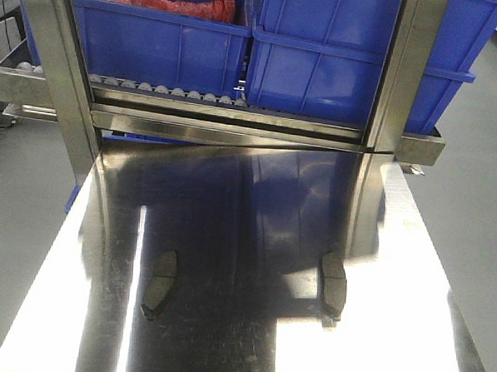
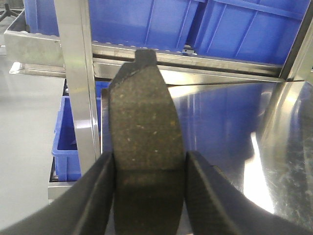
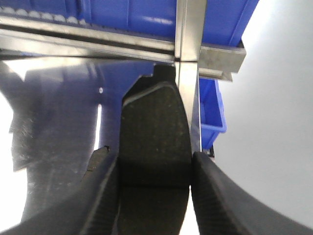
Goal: Move and align brake pads A on conveyor
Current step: 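Lift the brake pad with the right gripper off the table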
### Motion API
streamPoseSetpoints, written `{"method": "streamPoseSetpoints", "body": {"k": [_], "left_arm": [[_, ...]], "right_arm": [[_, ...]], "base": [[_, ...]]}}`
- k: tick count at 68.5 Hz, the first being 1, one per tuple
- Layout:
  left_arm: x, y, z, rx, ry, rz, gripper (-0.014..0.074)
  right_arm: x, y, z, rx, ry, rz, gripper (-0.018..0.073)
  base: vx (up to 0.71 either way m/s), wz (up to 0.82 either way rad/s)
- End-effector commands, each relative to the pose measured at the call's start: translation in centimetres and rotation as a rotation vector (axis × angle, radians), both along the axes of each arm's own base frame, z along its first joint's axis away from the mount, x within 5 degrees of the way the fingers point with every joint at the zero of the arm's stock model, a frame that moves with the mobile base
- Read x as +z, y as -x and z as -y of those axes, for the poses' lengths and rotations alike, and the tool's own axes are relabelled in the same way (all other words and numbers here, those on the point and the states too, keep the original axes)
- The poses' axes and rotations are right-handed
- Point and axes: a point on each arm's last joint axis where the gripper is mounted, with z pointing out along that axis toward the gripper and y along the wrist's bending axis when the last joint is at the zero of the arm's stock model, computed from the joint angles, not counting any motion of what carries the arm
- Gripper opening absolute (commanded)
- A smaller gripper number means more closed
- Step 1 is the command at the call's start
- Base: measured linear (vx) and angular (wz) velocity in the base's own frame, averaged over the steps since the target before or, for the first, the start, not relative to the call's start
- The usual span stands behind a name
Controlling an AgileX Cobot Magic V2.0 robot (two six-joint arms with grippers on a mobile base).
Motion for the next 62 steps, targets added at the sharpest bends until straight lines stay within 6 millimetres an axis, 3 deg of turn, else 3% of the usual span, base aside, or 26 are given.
{"method": "streamPoseSetpoints", "body": {"k": [1,21,62], "left_arm": [[1.8,-0.2,0.1,-0.006,0.034,0.123,-0.0006],[1.8,-0.2,0.1,-0.006,0.034,0.123,-0.0006],[1.8,-0.2,0.1,-0.006,0.034,0.123,-0.0006]], "right_arm": [[1.2,1.3,0.2,0.005,0.012,0.188,-0.0011],[-1.7,3.7,0.3,0.004,-0.007,0.392,-0.0011],[-1.7,3.8,0.3,0.004,-0.011,0.4,-0.0011]], "base": [[0.0,0.0],[0.0,0.0],[0.0,0.0]]}}
